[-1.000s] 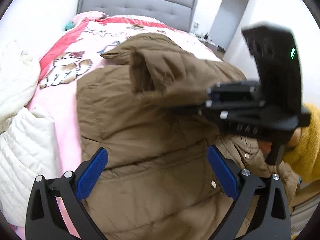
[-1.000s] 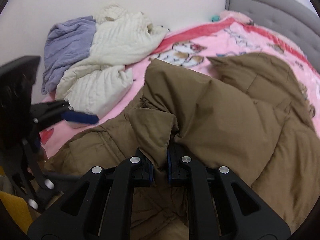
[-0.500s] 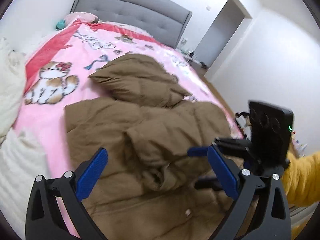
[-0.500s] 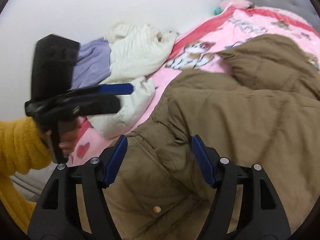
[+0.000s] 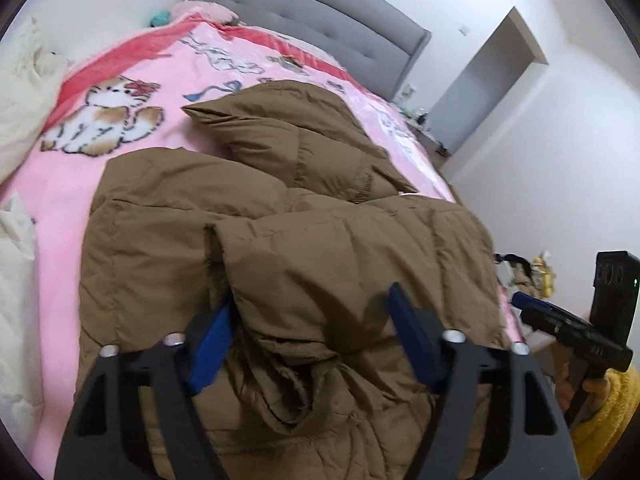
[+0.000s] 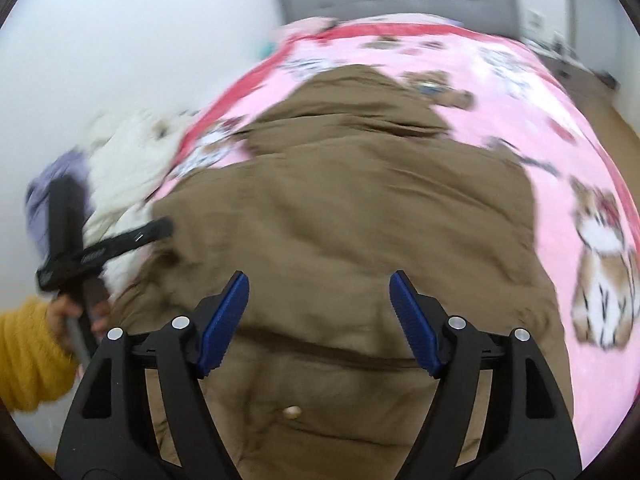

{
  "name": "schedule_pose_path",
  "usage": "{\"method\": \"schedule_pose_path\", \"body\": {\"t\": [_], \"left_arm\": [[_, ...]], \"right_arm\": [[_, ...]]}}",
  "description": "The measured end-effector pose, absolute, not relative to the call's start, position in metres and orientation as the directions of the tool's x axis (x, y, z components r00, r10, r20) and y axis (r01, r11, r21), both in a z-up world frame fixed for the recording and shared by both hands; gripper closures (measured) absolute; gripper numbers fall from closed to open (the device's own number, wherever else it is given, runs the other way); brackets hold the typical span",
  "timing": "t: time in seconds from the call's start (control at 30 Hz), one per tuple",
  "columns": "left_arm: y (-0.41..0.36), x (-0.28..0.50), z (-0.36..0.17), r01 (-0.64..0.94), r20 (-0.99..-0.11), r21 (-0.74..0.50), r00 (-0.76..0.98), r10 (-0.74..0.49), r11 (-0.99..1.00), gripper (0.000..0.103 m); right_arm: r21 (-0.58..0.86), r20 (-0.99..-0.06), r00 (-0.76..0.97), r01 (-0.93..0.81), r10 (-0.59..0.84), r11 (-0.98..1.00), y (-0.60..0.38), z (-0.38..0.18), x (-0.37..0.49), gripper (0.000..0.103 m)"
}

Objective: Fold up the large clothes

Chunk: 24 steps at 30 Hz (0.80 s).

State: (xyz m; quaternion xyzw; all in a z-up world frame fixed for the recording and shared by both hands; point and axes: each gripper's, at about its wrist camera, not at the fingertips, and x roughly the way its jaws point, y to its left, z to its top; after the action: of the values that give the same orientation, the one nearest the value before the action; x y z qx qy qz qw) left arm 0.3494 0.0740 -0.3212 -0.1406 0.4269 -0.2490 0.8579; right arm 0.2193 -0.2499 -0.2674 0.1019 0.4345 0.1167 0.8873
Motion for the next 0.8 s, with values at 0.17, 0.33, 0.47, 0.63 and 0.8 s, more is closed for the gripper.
{"method": "schedule_pose_path", "body": {"t": [0.17,0.33,0.47,0.63,0.8], "left_arm": [[0.078,0.343,-0.324,0.225,-0.668,-0.436,0.568,-0.481,0.871,0.084],[0.071,0.353,-0.297,0.241,-0.642,-0.401,0.614,-0.459,0.884,0.097],[0.066,0.384,-0.264,0.26,-0.587,-0.396,0.666,-0.46,0.881,0.097],[0.047,0.434,-0.273,0.246,-0.665,-0.364,0.607,-0.436,0.898,0.097],[0.047,0.441,-0.3,0.233,-0.708,-0.359,0.563,-0.427,0.904,0.097]], "right_arm": [[0.224,-0.784,0.609,0.092,0.123,0.97,-0.28,-0.297,0.245,0.034],[0.258,-0.775,0.624,0.172,0.097,0.951,-0.293,-0.308,0.264,0.034],[0.161,-0.689,0.724,0.1,0.04,0.982,-0.284,-0.284,0.253,0.013],[-0.084,-0.69,0.724,-0.06,-0.015,0.995,-0.281,-0.285,0.221,0.012],[-0.486,-0.705,0.67,-0.217,-0.233,0.847,-0.274,-0.332,0.201,0.04]]}}
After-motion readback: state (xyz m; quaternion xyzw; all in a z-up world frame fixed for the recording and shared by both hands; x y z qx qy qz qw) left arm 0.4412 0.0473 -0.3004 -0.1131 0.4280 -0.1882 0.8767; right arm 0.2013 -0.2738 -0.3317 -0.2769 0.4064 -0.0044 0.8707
